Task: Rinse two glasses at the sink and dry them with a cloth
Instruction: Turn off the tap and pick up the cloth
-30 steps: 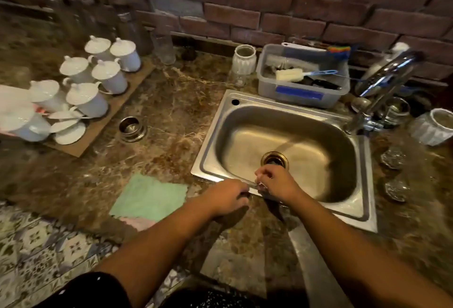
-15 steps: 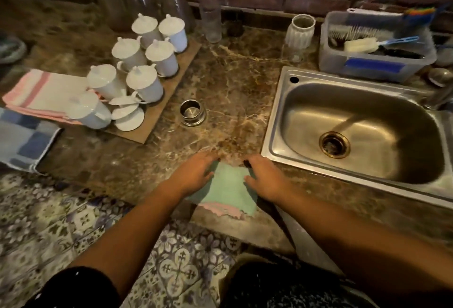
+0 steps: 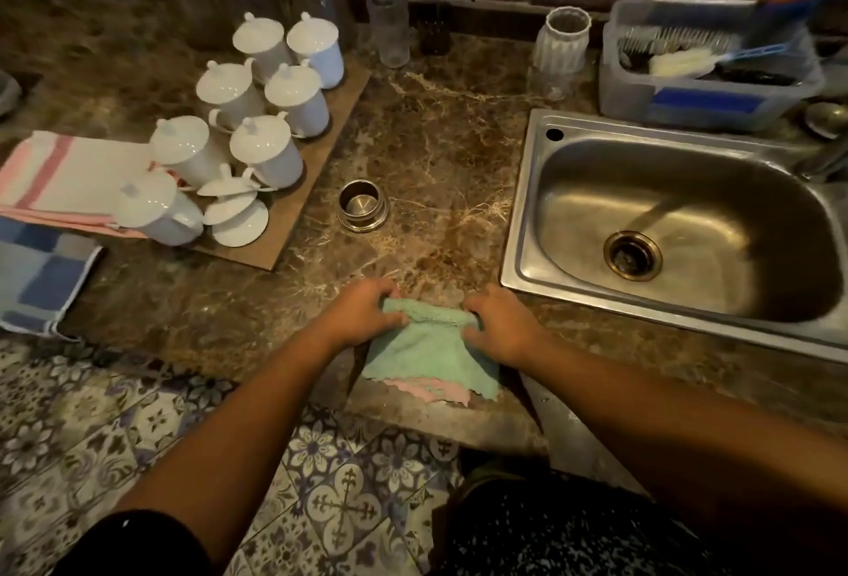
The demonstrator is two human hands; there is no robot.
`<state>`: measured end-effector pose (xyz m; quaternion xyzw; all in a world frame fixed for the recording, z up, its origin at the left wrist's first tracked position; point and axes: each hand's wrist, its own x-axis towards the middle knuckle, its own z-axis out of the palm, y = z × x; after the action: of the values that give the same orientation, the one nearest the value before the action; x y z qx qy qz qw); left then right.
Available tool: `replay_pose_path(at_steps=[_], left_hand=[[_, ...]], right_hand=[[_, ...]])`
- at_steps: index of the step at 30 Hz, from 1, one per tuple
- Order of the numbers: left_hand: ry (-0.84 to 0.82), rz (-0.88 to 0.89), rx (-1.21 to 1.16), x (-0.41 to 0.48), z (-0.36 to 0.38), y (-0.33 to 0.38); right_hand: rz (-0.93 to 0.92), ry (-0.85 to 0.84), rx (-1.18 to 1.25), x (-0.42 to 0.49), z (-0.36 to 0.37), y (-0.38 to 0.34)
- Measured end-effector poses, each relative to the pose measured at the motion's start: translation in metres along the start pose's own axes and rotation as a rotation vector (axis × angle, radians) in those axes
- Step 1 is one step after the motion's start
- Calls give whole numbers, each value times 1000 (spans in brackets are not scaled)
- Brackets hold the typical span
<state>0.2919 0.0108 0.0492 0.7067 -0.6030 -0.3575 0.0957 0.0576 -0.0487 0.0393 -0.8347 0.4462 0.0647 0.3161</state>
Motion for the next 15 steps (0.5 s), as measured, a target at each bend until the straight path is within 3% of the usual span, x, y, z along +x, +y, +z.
replay_pose_path(at_steps=[6, 11, 15], left_hand=[[56, -42, -654, -15, -16, 28], [94, 126, -705, -16, -45, 96], [1, 278, -765, -11, -73, 168]], right_hand=[[124, 101, 605, -17, -30, 9], [162, 225, 956, -42, -75, 23], [152, 252, 1735, -56, -105, 47]])
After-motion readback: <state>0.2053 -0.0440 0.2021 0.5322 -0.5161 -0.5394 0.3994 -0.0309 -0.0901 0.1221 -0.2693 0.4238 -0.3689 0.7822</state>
